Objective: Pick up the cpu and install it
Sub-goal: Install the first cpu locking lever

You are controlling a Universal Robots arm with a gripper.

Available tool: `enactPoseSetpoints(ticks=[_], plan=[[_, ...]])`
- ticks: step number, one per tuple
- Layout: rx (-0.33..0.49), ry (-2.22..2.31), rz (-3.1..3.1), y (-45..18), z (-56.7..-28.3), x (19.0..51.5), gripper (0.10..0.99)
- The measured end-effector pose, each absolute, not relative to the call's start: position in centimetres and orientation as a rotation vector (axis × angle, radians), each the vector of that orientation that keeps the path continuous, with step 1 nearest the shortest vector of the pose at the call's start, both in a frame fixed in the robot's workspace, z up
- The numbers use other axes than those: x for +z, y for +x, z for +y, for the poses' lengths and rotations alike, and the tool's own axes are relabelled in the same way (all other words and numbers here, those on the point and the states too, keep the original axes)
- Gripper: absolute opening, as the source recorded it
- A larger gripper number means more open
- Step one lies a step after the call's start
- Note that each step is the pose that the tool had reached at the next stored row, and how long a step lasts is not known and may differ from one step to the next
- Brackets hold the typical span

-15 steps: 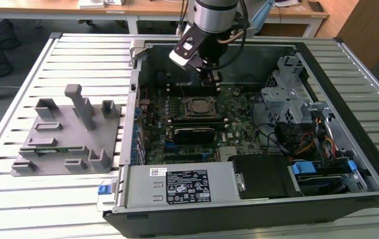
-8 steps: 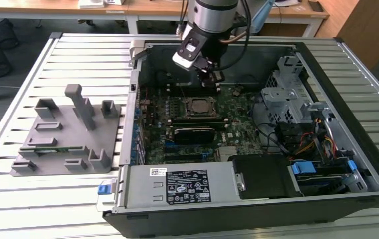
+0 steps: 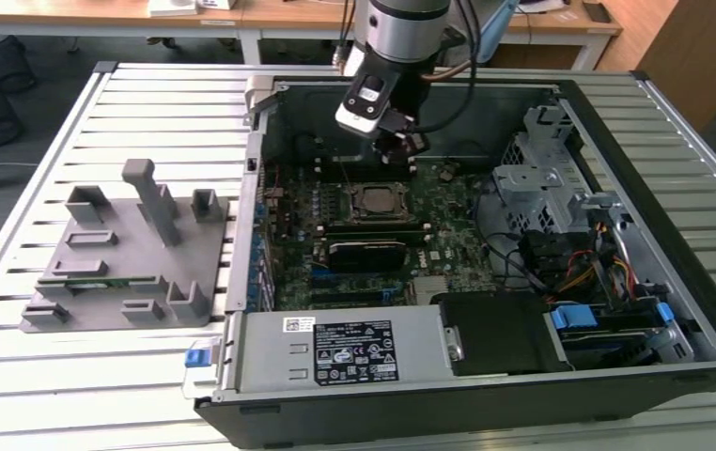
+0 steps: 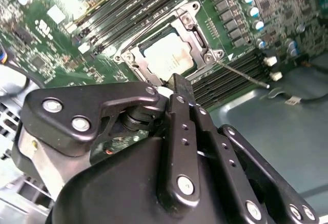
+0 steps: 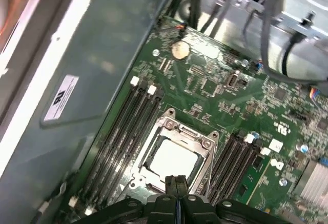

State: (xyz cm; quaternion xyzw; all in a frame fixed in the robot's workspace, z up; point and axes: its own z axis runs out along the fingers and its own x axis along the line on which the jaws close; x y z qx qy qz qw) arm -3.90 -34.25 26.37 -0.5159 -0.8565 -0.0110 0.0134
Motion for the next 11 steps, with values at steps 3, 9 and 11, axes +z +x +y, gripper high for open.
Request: enactPoseSetpoints(ticks=[3,9,11], plan=[[-0.033,-1.534,-2.71,-3.89,-34.25,26.35,0.106],[-0.031,-1.393,-2.784,-3.89,-34.25,26.3,0.106],[-0.03,-1.342,-2.808,-3.9,-34.25,26.28,0.106]])
